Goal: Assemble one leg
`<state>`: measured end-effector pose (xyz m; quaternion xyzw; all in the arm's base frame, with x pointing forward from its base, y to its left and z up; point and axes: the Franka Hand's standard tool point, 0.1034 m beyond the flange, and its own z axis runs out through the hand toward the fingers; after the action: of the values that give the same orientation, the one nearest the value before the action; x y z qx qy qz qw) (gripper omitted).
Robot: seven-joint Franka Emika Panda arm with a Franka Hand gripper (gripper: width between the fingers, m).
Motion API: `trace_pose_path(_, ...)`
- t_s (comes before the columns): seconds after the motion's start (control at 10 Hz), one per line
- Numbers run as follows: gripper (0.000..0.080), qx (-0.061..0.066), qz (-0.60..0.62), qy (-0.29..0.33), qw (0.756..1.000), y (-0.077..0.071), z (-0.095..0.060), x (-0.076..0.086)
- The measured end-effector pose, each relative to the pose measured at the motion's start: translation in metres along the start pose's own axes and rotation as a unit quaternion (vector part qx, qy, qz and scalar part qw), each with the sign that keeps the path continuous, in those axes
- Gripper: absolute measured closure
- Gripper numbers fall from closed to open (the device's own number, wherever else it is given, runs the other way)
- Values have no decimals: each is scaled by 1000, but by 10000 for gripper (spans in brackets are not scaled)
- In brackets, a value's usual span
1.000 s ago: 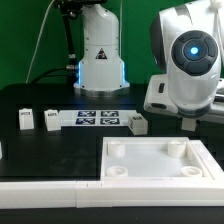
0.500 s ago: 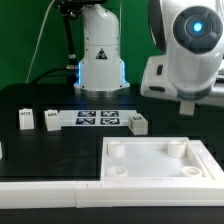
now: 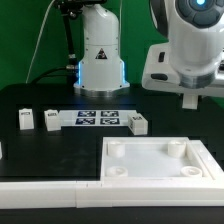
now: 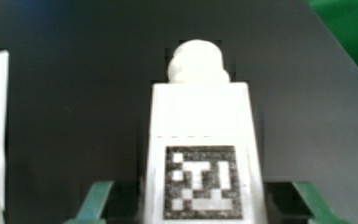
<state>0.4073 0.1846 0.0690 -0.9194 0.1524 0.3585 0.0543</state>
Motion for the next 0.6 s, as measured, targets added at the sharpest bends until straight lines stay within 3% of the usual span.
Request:
trace_pose_path(0.1, 508, 3, -11, 52, 999, -1, -3, 1)
trace_pose_path(0.2, 508, -4, -32, 76, 997, 7, -11, 2)
trace_pose_path(0.3, 508, -13, -47, 113, 992, 7, -27, 5)
trace_pose_path(0.6, 508, -20, -77, 212, 974, 5, -61, 5)
